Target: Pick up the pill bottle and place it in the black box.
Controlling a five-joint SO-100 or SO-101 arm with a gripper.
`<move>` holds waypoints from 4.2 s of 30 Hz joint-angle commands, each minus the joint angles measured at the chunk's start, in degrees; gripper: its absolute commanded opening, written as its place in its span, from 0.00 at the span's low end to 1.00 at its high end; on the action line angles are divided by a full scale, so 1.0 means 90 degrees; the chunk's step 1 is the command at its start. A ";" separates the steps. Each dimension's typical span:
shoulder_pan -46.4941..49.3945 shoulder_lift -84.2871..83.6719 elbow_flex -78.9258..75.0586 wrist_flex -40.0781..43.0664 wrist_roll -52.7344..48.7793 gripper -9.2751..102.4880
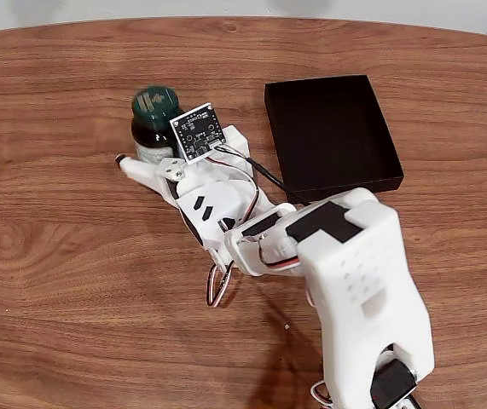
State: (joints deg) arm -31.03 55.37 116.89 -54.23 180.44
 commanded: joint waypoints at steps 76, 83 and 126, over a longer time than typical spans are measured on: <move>0.3594 -0.0518 -0.0811 -0.0410 0.0586 0.23; 0.3574 -0.0107 -0.0293 -0.0430 0.0518 0.41; 0.4072 1.2432 0.6289 0.8633 0.0322 0.24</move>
State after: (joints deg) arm 5.54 162.69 174.46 16.35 184.66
